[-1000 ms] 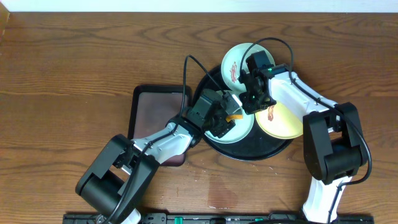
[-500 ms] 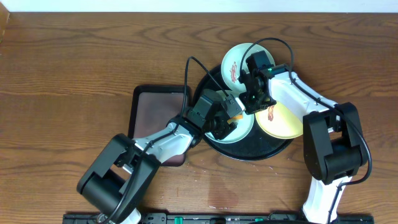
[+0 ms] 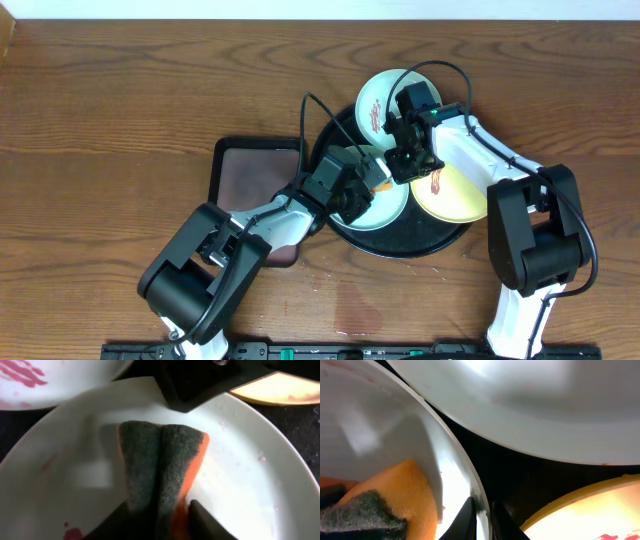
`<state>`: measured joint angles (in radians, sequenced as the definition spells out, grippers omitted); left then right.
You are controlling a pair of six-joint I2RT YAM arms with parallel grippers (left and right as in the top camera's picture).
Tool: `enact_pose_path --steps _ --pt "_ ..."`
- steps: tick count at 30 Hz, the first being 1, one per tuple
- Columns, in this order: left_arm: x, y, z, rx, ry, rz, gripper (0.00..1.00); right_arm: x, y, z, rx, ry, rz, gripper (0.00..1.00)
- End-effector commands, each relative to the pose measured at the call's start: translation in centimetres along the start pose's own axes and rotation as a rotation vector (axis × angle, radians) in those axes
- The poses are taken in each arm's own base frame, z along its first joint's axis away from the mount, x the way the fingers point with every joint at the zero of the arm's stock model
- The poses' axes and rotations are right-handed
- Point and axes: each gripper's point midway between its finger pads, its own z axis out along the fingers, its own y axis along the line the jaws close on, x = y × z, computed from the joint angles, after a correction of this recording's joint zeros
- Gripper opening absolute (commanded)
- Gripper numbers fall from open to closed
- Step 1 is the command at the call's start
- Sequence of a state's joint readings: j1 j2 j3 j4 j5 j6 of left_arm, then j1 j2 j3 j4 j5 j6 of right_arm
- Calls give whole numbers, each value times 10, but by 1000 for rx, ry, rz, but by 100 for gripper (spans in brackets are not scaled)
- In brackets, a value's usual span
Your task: Clean dirty plates on tray and stack at the side
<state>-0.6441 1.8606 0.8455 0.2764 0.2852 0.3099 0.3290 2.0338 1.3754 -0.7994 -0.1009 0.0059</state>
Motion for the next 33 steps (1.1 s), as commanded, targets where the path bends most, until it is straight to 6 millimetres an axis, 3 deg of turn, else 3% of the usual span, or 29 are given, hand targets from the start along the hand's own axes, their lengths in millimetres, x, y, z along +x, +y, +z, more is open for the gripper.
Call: enact_pose_path --steps 1,3,9,12,18,22,23,24,25,27,29,33 --pt "-5 -1 -1 8 -18 -100 31 3 -4 5 22 19 -14 9" --pt "-13 0 -4 3 -45 -128 22 3 -4 5 22 19 -14 8" --pt "-30 3 -16 -8 -94 -286 13 3 -4 5 22 18 -14 8" --pt "-29 17 -18 -82 -101 -468 8 3 -4 5 22 18 -14 8" --pt "-21 34 -21 -178 -113 -767 8 3 -4 5 22 18 -14 9" --pt "-21 42 -26 -230 -126 -788 16 3 -4 5 22 18 -20 9" --pt "-21 45 -29 -251 -128 -788 28 3 -4 5 22 18 -20 9" --pt "-21 47 -32 -266 -129 -788 47 3 -4 5 22 18 -21 9" --pt "-21 48 -35 -275 -129 -789 57 3 -4 5 22 18 -21 9" --pt "-25 48 -41 -277 -136 -788 65 3 -4 5 22 18 -21 9" --pt "-30 48 -47 -278 -152 -787 78 3 -4 5 22 18 -21 9" --pt "-32 60 -54 -349 -181 -785 82 3 -4 5 22 18 -21 9"
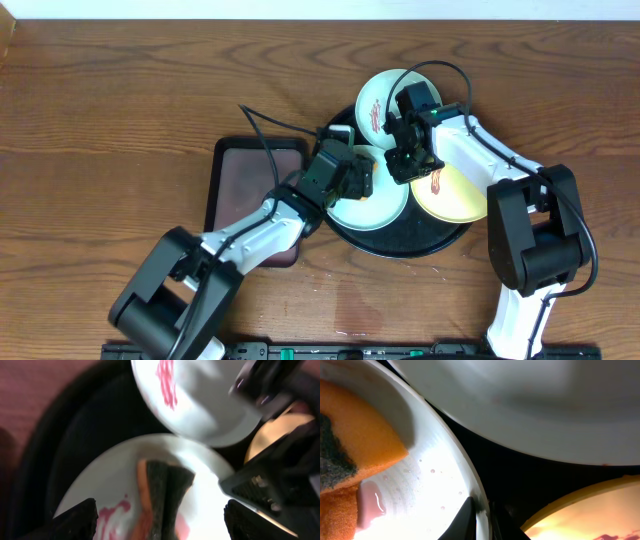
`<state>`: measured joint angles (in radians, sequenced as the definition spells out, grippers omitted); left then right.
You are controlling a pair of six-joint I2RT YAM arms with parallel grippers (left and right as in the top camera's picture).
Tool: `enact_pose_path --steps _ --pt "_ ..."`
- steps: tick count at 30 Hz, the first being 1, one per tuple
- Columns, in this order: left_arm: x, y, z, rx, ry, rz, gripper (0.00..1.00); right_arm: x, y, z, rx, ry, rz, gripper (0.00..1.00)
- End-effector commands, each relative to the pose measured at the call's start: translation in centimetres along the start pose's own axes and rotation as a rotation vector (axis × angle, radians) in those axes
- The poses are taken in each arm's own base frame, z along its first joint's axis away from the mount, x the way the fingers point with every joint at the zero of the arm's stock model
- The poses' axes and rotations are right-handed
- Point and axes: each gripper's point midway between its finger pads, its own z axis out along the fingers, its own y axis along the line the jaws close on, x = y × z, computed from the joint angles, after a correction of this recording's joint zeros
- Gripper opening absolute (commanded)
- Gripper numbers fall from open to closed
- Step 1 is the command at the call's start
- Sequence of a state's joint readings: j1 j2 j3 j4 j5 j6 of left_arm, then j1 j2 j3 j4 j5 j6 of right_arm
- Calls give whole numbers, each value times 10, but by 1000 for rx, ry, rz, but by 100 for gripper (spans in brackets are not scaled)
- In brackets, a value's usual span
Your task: Clean dirty plates on tray and stack at the side
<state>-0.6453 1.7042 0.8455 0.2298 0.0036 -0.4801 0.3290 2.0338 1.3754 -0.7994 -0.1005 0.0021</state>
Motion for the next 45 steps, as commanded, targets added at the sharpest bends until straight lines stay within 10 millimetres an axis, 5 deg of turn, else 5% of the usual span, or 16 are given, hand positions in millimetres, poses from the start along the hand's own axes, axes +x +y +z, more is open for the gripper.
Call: enact_pose_path --steps 1,6,13,30,35,37,40,45 --pt "-12 14 -3 -87 -61 -12 82 2 -4 5 22 18 -17 9" --pt "2 13 7 -72 -18 69 67 2 -4 5 22 18 -17 9" --pt "23 -11 20 76 52 254 66 3 -4 5 22 19 -17 9" --pt "61 7 43 41 152 305 60 3 -4 5 22 19 -17 9" --pt "54 2 44 58 118 304 54 3 -4 5 22 20 -18 9" --pt "49 -1 44 67 99 303 43 3 -4 5 22 20 -18 9" --pt "41 -6 44 81 64 298 10 3 -4 5 22 20 -18 9" --pt "35 -9 43 90 43 291 8 3 -4 5 22 20 -18 9"
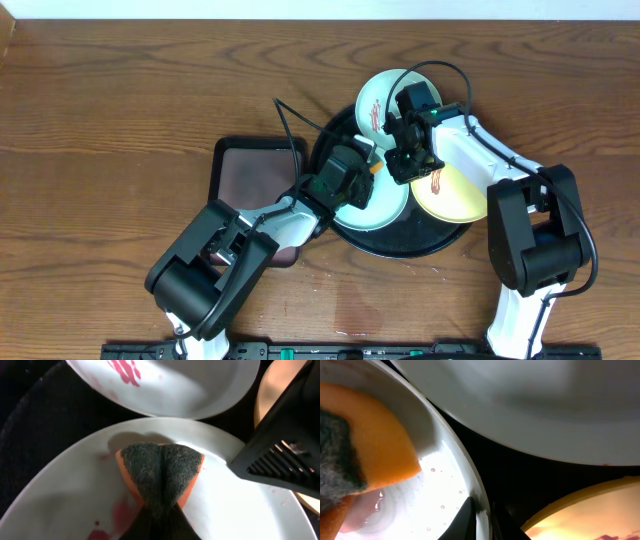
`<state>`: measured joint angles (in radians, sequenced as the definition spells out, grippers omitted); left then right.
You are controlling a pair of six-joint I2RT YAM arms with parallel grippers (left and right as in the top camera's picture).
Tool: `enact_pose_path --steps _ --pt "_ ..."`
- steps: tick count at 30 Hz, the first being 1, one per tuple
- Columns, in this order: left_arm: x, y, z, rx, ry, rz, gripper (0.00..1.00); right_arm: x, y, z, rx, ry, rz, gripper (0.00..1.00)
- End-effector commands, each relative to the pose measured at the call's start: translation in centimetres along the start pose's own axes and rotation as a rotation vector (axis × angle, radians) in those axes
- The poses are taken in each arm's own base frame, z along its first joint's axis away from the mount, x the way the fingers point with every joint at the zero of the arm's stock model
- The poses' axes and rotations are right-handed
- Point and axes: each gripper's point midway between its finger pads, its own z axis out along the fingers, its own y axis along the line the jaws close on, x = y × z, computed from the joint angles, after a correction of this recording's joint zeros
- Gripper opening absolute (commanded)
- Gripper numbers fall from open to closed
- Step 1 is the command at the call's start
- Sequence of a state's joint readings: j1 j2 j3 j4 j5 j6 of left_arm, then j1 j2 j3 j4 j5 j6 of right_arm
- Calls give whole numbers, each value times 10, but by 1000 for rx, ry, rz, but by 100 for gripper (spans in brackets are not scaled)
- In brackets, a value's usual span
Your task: Clean dirty plates on tray and stack at the side
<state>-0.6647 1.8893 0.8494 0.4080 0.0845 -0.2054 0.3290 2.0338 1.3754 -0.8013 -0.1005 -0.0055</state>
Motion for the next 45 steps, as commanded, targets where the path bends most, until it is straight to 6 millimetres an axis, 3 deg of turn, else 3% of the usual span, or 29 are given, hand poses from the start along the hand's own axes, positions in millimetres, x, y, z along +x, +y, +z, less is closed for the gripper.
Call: enact_pose_path --steps 1,4,7,13,17,23,32,40,45 --pt "2 -1 1 3 3 3 8 2 -4 5 22 18 -10 9" --pt "1 -1 -1 3 3 -20 8 2 -4 5 22 18 -10 9" --pt "-7 -3 -9 1 -12 -153 8 2 -4 5 22 18 -10 9" --pt "-6 18 -37 -143 -4 -605 8 2 -4 5 22 17 -10 10" --pt "6 17 -39 -176 18 -798 7 2 -4 5 22 15 -10 10" --pt "18 21 -32 -270 -27 -825 8 2 -4 5 22 16 -10 10" --pt "28 8 -12 -236 -31 -843 8 2 -4 5 22 16 -10 9" --pt "65 42 -2 -399 13 -766 8 2 -4 5 22 17 -10 9" --pt "45 53 -18 -435 -4 -575 7 2 -4 5 22 17 -10 9"
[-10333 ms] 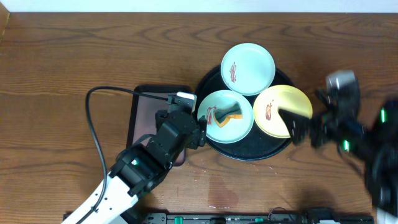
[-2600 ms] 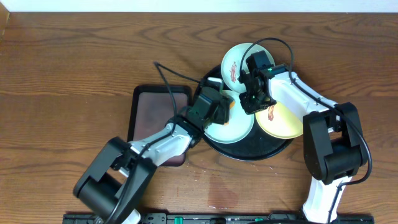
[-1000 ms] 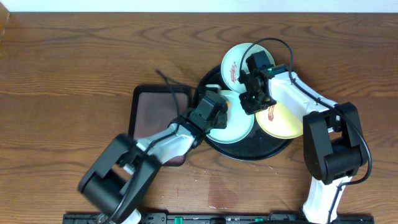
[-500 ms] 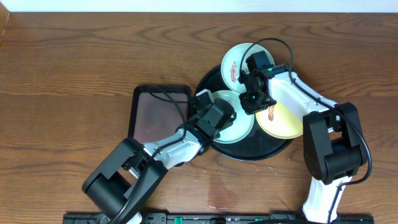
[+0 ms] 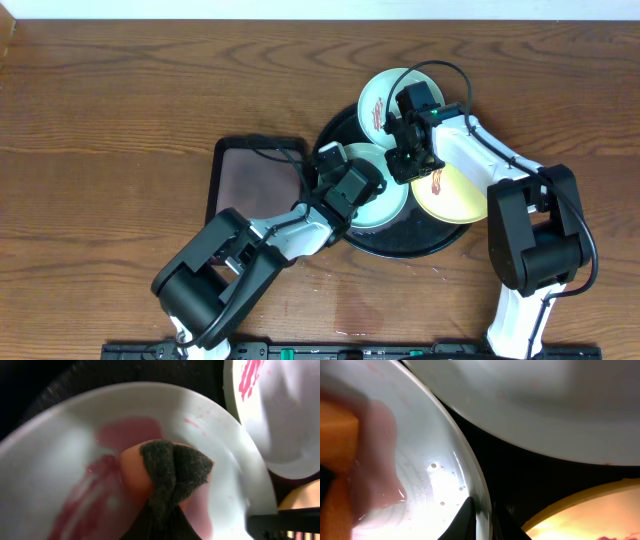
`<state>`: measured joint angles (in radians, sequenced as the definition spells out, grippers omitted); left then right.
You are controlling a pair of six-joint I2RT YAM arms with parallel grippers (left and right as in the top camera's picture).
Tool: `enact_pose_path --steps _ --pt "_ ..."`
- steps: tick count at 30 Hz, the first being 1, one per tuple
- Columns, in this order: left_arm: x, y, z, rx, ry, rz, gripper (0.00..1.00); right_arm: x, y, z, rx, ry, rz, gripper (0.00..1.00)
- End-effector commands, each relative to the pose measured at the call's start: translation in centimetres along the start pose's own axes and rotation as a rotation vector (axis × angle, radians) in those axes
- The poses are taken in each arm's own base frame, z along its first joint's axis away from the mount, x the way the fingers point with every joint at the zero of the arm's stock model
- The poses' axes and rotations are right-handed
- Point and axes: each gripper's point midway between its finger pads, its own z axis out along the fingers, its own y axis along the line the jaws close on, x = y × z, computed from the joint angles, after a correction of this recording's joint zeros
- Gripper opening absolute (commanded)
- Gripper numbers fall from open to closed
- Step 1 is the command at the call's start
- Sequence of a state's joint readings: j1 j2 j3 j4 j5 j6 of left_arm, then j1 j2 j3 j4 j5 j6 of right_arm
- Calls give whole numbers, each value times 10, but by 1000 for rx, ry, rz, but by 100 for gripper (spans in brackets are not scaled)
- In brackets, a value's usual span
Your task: Clean dirty plates on tray and stack at the side
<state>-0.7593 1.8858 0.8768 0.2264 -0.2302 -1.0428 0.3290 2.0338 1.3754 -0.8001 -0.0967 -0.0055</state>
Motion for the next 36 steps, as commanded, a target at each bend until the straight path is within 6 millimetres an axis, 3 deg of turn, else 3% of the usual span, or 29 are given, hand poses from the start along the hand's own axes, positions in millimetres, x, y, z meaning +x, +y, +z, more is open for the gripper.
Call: enact_pose_path --steps 1,5,9,14,19,24,30,36 --pt "-17 43 -5 -165 -70 205 7 3 -4 5 18 18 -10 9" --pt "-64 51 -41 -299 -279 291 8 2 -4 5 18 18 -10 10" --pt "-83 38 -58 -269 -354 258 8 2 -4 5 18 18 -10 10" --pt "-67 14 -48 -129 -261 212 8 3 -4 5 18 18 -10 10" --pt "-43 1 -35 -21 -145 35 7 2 -4 5 17 18 -10 10" --pt "-27 15 -15 -56 -110 -89 8 2 -4 5 17 18 -10 10" --pt "-5 27 11 -69 -60 -80 8 3 -4 5 17 18 -10 10" --pt "-2 32 14 -93 -48 172 8 3 -4 5 17 20 -10 10"
